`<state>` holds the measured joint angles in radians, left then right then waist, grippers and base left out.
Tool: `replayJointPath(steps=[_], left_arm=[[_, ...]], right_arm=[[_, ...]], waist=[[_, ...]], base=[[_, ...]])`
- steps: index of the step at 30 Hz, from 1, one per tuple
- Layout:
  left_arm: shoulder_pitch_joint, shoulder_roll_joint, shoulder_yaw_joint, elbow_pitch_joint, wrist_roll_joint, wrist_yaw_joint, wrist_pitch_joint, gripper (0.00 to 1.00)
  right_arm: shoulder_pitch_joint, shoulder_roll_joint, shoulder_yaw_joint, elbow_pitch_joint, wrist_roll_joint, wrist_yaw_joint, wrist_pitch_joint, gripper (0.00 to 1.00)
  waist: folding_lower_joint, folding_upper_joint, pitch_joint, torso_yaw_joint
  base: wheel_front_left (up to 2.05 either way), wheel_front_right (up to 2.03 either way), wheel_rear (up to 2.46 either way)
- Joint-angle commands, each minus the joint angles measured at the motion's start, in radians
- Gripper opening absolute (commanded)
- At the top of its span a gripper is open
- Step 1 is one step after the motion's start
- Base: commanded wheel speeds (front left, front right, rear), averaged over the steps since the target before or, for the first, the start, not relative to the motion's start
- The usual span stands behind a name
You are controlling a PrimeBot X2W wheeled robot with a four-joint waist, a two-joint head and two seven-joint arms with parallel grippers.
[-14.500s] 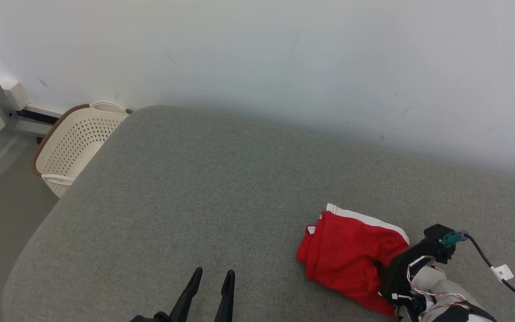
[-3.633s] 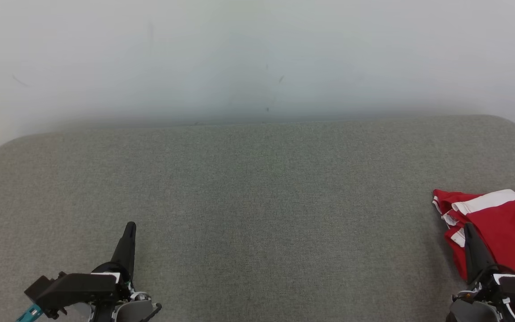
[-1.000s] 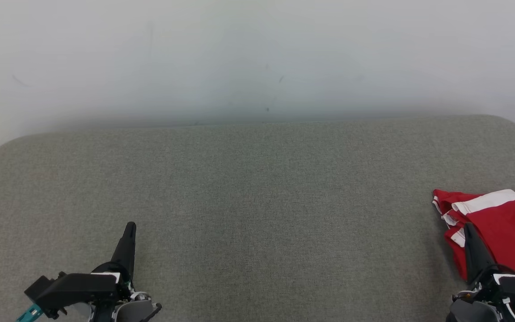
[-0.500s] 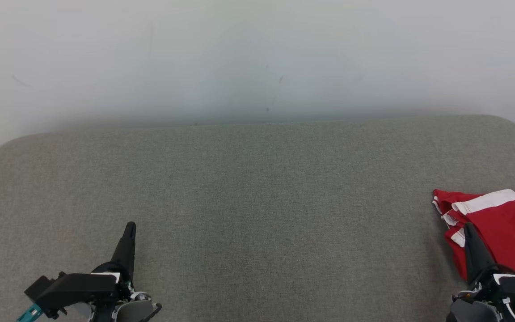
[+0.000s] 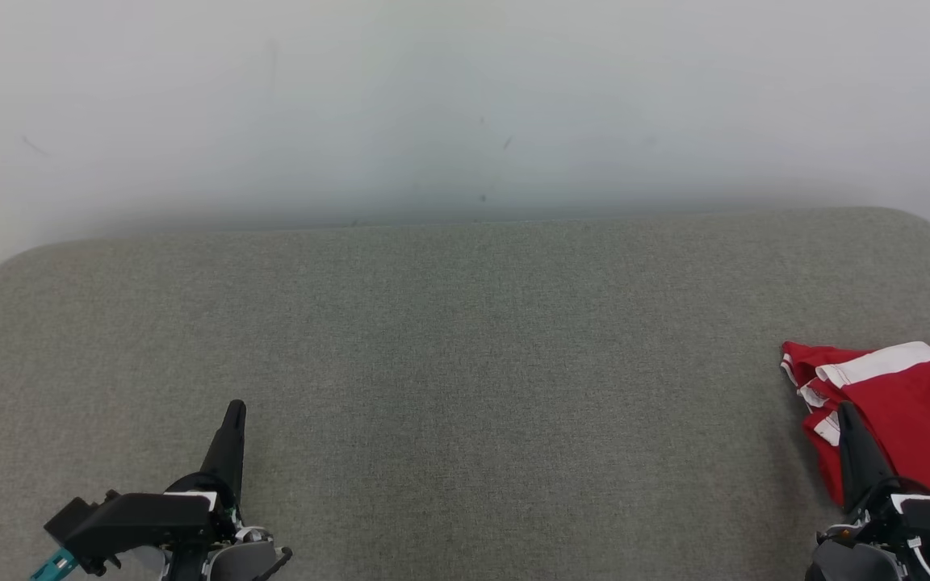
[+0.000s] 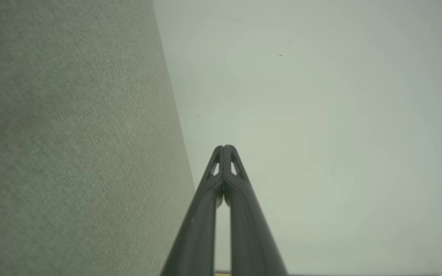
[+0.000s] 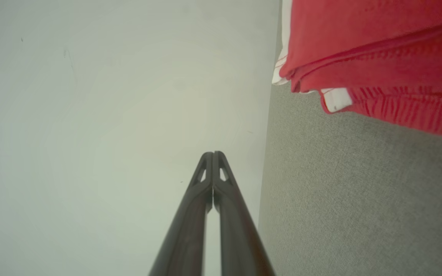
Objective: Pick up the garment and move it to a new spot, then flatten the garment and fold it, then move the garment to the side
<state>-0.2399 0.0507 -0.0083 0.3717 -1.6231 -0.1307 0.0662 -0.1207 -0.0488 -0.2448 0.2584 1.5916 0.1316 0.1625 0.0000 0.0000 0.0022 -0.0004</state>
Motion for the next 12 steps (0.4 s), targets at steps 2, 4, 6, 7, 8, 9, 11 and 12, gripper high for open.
replayJointPath(steps=[2,4,6,7,8,9,11,12], left_arm=[[-0.005,-0.002,0.001,0.001,-0.01,-0.001,0.002,0.0],[-0.005,-0.002,0.001,0.001,-0.01,-0.001,0.002,0.0],[-0.005,-0.002,0.001,0.001,-0.01,-0.001,0.002,0.0],[-0.005,-0.002,0.001,0.001,-0.01,-0.001,0.002,0.0],[-0.005,-0.002,0.001,0.001,-0.01,-0.001,0.002,0.0],[-0.005,-0.002,0.001,0.001,-0.01,-0.001,0.002,0.0],[-0.005,-0.002,0.001,0.001,-0.01,-0.001,0.002,0.0],[-0.005,-0.002,0.001,0.001,-0.01,-0.001,0.002,0.0]], right_arm=[[-0.003,-0.003,0.0,-0.002,0.007,-0.002,0.002,0.0],[-0.003,-0.003,0.0,-0.002,0.007,-0.002,0.002,0.0],[-0.003,-0.003,0.0,-0.002,0.007,-0.002,0.002,0.0],[-0.003,-0.003,0.0,-0.002,0.007,-0.002,0.002,0.0],[-0.003,-0.003,0.0,-0.002,0.007,-0.002,0.002,0.0],[-0.003,-0.003,0.0,-0.002,0.007,-0.002,0.002,0.0],[-0.003,-0.003,0.0,-0.002,0.007,-0.002,0.002,0.0],[-0.003,-0.003,0.0,-0.002,0.007,-0.002,0.002,0.0]], waist=[[0.0,0.0,0.0,0.0],[0.0,0.0,0.0,0.0],[0.0,0.0,0.0,0.0],[0.0,0.0,0.0,0.0],[0.0,0.0,0.0,0.0],[0.0,0.0,0.0,0.0],[0.0,0.0,0.0,0.0],[0.0,0.0,0.0,0.0]], base=[[0.0,0.0,0.0],[0.0,0.0,0.0],[0.0,0.0,0.0],[0.0,0.0,0.0],[0.0,0.0,0.0],[0.0,0.0,0.0],[0.0,0.0,0.0],[0.0,0.0,0.0]])
